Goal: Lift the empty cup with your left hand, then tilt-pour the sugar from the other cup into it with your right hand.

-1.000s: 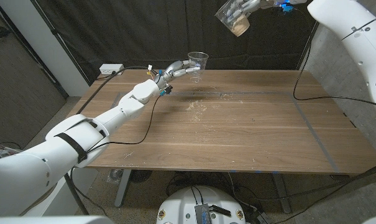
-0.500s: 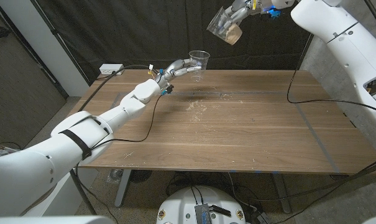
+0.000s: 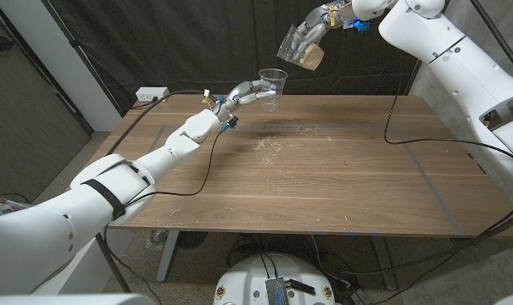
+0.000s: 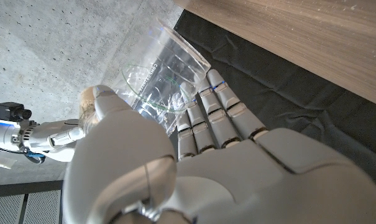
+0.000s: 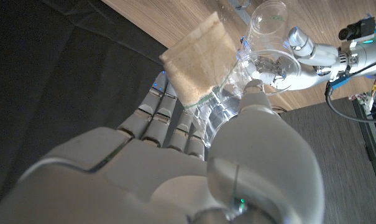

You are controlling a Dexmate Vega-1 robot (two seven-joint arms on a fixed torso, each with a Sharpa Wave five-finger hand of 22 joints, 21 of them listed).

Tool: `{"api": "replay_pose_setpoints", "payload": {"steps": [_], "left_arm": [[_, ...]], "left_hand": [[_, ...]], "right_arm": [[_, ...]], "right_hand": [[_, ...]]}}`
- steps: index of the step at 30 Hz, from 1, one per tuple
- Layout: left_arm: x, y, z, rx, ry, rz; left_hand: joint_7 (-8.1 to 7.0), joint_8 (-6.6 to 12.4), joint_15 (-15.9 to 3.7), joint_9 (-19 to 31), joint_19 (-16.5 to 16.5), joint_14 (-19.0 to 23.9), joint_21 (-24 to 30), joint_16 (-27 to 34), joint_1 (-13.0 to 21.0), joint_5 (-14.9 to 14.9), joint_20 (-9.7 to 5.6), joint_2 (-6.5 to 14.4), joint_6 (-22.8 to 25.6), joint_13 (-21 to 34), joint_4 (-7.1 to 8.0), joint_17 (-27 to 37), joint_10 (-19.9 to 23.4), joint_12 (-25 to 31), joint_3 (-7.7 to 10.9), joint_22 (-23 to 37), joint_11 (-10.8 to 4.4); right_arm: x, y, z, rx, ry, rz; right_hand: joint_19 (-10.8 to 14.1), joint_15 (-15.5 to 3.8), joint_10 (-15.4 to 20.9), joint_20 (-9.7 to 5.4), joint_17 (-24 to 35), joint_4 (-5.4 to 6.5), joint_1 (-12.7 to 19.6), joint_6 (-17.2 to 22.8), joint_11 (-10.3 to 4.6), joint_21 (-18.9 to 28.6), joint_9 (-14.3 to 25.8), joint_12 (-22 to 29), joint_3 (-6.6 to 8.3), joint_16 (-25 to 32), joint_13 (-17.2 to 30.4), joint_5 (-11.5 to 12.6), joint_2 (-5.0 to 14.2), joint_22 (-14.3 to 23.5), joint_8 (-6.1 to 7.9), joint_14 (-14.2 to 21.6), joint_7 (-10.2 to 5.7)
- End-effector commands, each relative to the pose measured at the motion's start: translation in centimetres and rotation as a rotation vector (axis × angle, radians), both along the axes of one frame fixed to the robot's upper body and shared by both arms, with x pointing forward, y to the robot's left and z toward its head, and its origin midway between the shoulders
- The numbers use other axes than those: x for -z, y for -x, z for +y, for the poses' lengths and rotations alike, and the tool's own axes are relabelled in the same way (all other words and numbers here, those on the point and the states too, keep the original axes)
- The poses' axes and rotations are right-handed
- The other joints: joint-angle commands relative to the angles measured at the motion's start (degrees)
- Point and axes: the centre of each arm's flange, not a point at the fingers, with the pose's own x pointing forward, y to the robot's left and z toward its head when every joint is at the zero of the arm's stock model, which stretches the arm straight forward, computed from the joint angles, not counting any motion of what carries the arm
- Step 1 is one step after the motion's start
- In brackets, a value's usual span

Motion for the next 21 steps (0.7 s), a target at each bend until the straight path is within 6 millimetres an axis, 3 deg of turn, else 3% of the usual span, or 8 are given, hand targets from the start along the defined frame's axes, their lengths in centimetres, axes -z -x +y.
{"api": "replay_pose_setpoints", "payload": {"steps": [1, 21], "left_arm": [[0.8, 0.5, 0.0, -0.001, 0.013, 0.005], [0.7, -0.7, 0.1, -0.027, 0.022, 0.017]], "left_hand": [[0.02, 0.5, -5.19, 0.2, -0.19, 0.54, 0.46, -0.09, -0.02, -0.04, -2.31, 0.6, 0.32, 0.22, 0.26, 0.18, 0.46, 0.11, -0.24, 0.03, -0.28], [-0.15, 0.8, -5.22, 0.44, -0.21, 0.54, 0.62, -0.44, 0.26, -0.15, -2.36, 0.89, 0.7, 0.49, 0.45, 0.51, 0.62, 0.16, -0.21, 0.01, -0.4]], "right_arm": [[0.7, -0.2, 1.5, 0.036, 0.107, -0.011], [0.8, 0.0, 2.9, 0.127, 0.29, -0.095]], "right_hand": [[0.44, -10.74, 0.72, -4.58, 0.26, -0.03, 0.1, 0.7, 0.07, 0.5, 0.32, -0.14, 0.44, 0.19, 0.21, 0.12, 0.33, -0.13, 0.34, 0.73, -0.06], [0.62, -10.74, 1.88, -4.63, 1.14, 0.01, 0.04, 2.22, -0.2, 0.79, 0.51, -0.18, 0.51, 0.63, 0.37, 0.22, 0.35, -0.62, 0.82, 1.7, -0.06]]}}
